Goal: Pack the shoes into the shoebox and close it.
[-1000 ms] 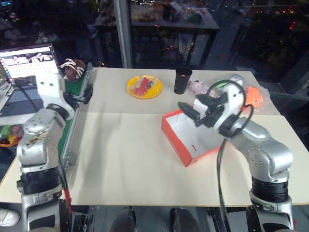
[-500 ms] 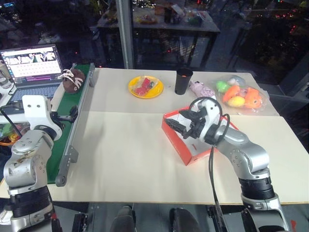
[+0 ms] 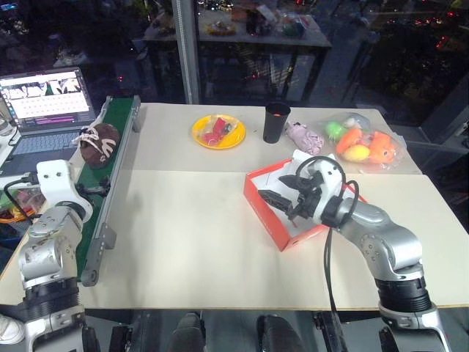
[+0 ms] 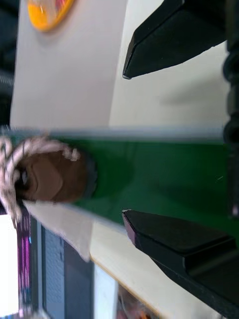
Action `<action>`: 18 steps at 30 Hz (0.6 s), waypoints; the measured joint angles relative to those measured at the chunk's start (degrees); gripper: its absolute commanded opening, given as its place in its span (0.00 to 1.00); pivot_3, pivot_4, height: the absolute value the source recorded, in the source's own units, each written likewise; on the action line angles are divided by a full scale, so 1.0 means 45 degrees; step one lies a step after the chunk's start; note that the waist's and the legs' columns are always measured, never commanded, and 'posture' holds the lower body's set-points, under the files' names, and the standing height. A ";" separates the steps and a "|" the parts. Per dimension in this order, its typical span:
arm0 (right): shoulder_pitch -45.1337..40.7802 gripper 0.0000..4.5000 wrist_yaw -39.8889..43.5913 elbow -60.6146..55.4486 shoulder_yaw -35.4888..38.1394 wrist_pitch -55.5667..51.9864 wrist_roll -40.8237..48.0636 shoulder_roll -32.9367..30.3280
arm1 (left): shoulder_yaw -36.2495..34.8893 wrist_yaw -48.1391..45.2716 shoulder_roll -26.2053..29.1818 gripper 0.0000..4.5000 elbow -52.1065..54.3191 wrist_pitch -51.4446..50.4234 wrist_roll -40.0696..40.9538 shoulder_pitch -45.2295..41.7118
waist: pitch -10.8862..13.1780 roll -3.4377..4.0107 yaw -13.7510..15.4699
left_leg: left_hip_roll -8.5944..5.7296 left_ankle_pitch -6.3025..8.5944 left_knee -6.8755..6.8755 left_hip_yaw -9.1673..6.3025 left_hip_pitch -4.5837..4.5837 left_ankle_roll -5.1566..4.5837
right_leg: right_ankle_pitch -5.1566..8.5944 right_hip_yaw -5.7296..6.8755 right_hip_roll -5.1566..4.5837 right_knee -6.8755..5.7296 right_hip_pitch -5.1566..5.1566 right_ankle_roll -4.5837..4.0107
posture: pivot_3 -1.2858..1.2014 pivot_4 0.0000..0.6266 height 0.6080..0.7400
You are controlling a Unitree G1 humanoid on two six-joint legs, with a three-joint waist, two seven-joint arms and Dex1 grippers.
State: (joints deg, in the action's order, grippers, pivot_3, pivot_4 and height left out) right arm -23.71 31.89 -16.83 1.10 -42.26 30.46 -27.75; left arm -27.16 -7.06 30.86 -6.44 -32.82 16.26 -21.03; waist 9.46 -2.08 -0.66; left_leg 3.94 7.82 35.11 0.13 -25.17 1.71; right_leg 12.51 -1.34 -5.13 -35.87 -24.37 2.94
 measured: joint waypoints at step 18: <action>0.0427 1.00 0.0123 -0.0262 0.0545 -0.0228 0.0009 -0.1115 | 0.0423 -0.0519 -0.0040 0.77 -0.3746 0.2417 -0.0315 -0.0838 | 0.0002 -0.0004 0.0082 | -0.0002 -0.0001 -0.0001 0.0002 -0.0001 0.0003 | -0.0008 0.0001 -0.0004 -0.0002 0.0002 -0.0002 | 0.52 0.24 0.97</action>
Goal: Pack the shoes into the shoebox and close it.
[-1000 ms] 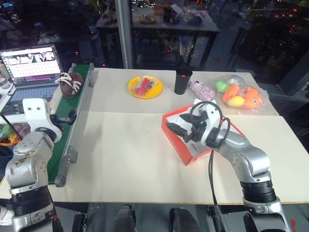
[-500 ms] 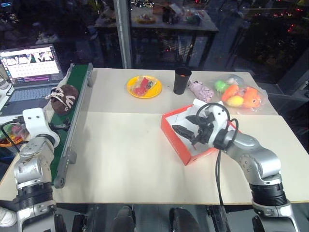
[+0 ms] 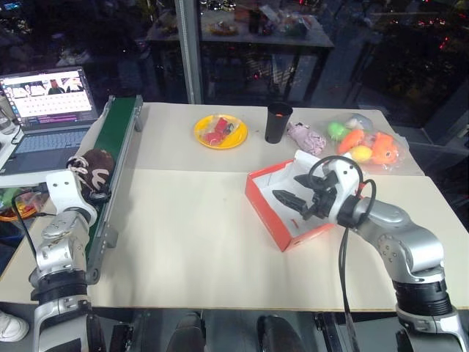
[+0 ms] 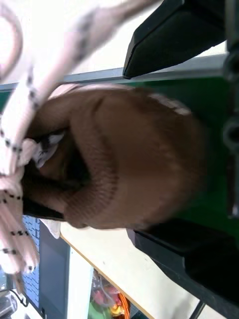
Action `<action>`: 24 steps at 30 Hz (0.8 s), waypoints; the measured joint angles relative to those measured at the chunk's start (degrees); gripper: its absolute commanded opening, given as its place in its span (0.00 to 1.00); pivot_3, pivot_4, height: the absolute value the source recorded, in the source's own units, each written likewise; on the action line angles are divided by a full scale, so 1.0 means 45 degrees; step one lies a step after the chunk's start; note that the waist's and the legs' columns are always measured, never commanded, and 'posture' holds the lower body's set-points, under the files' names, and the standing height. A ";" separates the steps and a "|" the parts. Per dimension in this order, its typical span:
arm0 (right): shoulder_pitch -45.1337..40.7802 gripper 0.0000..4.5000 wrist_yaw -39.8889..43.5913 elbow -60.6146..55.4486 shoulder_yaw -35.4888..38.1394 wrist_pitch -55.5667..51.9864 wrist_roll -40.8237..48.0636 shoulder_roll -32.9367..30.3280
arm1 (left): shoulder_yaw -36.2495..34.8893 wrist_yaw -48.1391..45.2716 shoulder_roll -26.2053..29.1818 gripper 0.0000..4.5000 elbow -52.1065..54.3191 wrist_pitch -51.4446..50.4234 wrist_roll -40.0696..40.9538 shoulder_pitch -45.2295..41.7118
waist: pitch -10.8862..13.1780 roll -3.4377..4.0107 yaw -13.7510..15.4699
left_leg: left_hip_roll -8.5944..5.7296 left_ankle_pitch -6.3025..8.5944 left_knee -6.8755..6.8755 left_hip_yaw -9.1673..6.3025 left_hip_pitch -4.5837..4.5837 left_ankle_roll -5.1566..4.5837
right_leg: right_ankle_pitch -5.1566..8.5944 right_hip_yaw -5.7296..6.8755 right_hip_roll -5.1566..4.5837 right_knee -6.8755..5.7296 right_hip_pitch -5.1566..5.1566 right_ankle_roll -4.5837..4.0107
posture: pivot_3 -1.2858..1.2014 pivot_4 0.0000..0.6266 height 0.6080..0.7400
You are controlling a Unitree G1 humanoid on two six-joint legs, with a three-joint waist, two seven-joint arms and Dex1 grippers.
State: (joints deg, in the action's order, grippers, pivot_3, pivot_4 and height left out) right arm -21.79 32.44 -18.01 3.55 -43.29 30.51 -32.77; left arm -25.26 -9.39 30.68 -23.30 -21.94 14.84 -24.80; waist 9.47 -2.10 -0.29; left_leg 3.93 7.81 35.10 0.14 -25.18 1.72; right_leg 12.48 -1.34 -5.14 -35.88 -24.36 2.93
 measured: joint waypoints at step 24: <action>-0.4516 1.00 -0.7258 0.1174 0.5349 -0.3531 0.8430 0.4855 | 0.5104 -0.6123 -0.3602 0.59 0.5394 -0.3542 0.5220 -0.4305 | 0.0079 0.0028 -0.0211 | 0.0003 -0.0050 -0.0009 -0.0020 -0.0080 -0.0026 | -0.0032 0.0031 0.0004 -0.0030 -0.0005 -0.0034 | 0.52 0.24 0.97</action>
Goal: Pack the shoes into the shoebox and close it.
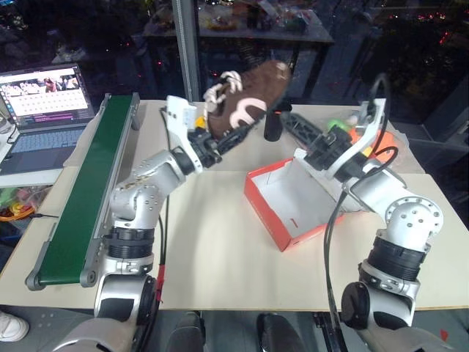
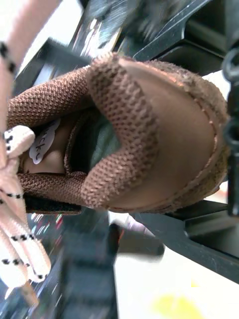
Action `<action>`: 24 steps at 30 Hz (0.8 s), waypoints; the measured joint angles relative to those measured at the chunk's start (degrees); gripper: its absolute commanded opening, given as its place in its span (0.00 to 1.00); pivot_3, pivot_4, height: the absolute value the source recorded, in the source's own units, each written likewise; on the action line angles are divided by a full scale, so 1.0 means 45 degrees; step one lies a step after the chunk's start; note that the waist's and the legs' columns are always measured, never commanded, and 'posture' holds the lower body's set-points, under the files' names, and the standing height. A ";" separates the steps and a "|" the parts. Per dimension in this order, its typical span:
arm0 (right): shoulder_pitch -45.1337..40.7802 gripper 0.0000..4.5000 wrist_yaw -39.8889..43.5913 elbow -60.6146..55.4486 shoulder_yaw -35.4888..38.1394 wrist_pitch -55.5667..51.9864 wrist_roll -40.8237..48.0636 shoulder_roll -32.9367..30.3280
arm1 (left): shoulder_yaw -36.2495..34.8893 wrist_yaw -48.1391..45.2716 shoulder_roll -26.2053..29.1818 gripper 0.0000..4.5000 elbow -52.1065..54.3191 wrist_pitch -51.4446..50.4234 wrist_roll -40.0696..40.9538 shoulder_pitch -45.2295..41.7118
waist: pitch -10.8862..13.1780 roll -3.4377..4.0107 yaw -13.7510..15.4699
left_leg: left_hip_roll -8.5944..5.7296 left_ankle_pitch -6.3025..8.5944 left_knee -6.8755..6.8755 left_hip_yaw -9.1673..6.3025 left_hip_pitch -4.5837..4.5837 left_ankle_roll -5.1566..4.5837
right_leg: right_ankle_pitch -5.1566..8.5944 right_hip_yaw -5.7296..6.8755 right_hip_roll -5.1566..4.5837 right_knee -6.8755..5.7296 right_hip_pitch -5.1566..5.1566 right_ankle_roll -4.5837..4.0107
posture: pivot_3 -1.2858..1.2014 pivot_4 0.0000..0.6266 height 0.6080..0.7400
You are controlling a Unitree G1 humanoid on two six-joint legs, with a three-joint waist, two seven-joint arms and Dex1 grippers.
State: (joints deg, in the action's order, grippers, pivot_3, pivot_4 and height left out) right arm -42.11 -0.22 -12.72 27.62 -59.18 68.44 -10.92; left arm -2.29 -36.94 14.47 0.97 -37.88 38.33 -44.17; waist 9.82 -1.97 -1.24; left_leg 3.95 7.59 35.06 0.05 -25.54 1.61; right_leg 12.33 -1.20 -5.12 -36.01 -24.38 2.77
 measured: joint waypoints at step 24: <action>-0.0119 0.09 -0.0031 0.0747 -0.1946 0.1619 -0.1891 -0.4951 | -0.0599 -0.0121 0.0683 1.00 -0.0797 -0.0299 -0.0199 -0.0093 | 0.0023 0.0039 0.0093 | -0.0005 -0.0043 0.0028 0.0005 -0.0009 -0.0068 | 0.0018 -0.0004 -0.0005 0.0025 0.0007 0.0036 | 0.52 0.24 0.97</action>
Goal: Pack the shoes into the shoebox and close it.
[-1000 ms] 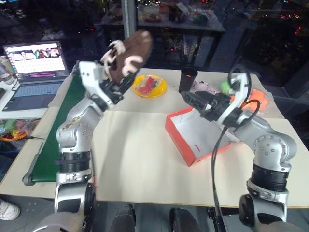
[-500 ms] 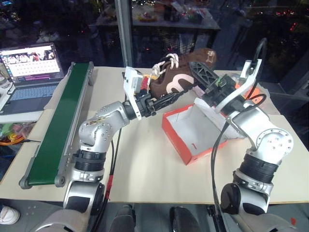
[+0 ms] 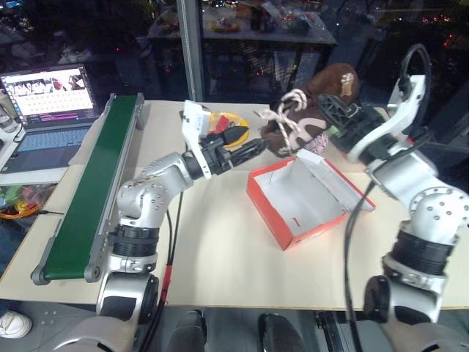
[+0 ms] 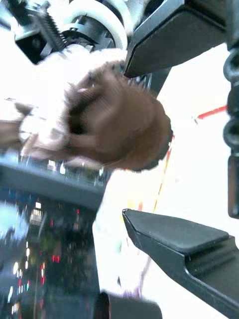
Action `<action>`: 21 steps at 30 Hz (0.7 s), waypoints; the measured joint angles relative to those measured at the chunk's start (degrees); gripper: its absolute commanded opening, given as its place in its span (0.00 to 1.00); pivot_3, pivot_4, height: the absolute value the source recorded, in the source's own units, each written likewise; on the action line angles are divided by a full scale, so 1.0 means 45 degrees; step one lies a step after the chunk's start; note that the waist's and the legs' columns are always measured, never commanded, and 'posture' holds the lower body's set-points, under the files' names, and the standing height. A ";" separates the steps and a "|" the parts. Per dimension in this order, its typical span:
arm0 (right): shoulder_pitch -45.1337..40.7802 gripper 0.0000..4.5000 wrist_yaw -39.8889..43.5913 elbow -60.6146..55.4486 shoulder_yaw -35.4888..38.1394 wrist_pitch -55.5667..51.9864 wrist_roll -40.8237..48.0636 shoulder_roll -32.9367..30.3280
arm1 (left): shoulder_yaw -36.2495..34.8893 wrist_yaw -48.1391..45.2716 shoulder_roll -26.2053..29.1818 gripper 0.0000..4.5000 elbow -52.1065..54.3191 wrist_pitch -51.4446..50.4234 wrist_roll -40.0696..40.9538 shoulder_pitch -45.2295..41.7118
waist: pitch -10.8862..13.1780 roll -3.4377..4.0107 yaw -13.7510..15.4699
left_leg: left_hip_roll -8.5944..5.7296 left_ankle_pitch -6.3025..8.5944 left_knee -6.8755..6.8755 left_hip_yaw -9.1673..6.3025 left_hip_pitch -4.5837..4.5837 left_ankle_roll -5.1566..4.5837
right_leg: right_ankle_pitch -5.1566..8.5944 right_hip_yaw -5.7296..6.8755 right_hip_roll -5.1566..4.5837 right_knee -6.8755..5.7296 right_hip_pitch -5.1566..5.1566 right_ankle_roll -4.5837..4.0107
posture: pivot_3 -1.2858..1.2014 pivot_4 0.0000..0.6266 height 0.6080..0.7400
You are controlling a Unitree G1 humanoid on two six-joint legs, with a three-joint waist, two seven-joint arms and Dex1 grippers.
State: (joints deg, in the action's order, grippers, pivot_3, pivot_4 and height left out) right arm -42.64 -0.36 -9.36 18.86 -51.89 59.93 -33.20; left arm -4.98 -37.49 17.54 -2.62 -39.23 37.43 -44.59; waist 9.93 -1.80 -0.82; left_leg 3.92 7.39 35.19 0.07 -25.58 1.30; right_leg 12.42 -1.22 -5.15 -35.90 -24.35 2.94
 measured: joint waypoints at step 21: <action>0.0385 0.08 1.0187 0.6136 -0.7405 0.4933 -0.9890 -0.3193 | -0.0406 0.1755 0.0123 1.00 0.1737 -0.0461 -0.0294 0.2245 | 0.0009 0.0001 -0.0018 | -0.0014 -0.0002 0.0012 0.0008 0.0001 0.0006 | 0.0009 -0.0013 -0.0004 0.0016 -0.0002 0.0046 | 0.52 0.24 0.97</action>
State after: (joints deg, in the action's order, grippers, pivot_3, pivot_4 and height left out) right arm -40.91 45.48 18.25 -14.46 -29.69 15.43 -47.57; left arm -6.81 -29.59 18.09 5.20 -41.30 36.11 -34.49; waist 9.97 -1.79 -0.90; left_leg 3.86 7.38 35.24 0.10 -25.57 1.33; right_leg 12.45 -1.28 -5.16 -35.83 -24.36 3.15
